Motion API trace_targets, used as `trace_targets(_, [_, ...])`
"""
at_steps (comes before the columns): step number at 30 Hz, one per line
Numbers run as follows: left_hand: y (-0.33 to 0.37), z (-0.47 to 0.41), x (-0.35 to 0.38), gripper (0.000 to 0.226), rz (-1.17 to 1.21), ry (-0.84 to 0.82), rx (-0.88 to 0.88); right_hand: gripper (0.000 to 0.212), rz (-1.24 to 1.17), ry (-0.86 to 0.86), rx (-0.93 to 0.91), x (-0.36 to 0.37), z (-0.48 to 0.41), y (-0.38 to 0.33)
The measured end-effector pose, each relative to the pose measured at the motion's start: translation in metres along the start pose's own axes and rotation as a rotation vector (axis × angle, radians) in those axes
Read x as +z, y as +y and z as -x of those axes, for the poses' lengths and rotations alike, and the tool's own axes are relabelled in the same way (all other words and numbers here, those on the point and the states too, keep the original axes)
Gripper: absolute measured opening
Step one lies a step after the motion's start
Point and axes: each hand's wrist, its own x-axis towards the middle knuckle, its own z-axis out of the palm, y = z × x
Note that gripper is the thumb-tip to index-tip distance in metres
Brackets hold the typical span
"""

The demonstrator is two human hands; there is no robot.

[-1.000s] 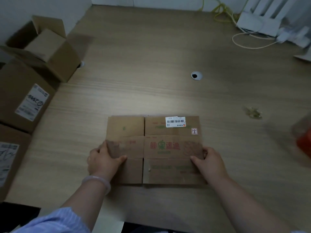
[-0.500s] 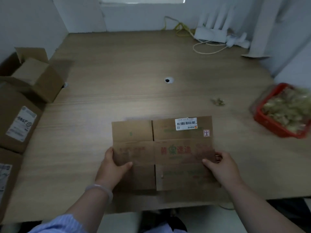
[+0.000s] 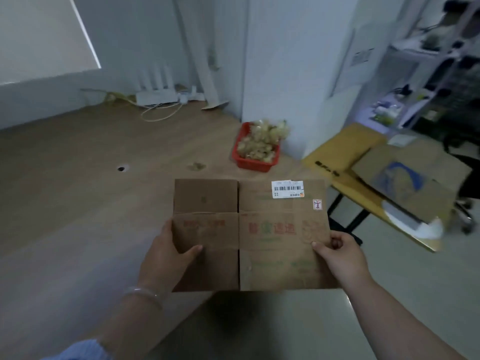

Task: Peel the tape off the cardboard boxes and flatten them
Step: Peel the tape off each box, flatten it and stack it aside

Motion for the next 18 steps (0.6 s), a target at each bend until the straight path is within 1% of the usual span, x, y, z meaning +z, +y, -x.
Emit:
trace_targets(2, [0.034, 0.003, 0.023, 0.068, 0.009, -0.050, 0.069, 0.033, -0.028, 0.069, 0.017, -0.041, -0.001, 0.014])
trace_targets(5, [0.085, 0.007, 0.064, 0.074, 0.013, -0.106, 0.146, 0.031, -0.073, 0.157, 0.053, -0.100, -0.008, 0.042])
trace_targets(7, [0.119, 0.014, 0.096, 0.081, -0.014, -0.120, 0.172, 0.033, -0.089, 0.211, 0.071, -0.138, -0.015, 0.063])
trace_targets(10, [0.170, 0.028, 0.148, 0.086, -0.003, -0.129, 0.224, 0.026, -0.119, 0.280, 0.078, -0.200, -0.027, 0.092])
trace_targets(12, [0.204, 0.040, 0.185, 0.089, 0.008, -0.164, 0.253, 0.029, -0.125, 0.327, 0.076, -0.244, -0.038, 0.110])
trace_targets(18, [0.296, 0.074, 0.288, 0.089, 0.063, -0.252, 0.320, 0.027, -0.090, 0.423, 0.049, -0.362, -0.073, 0.160])
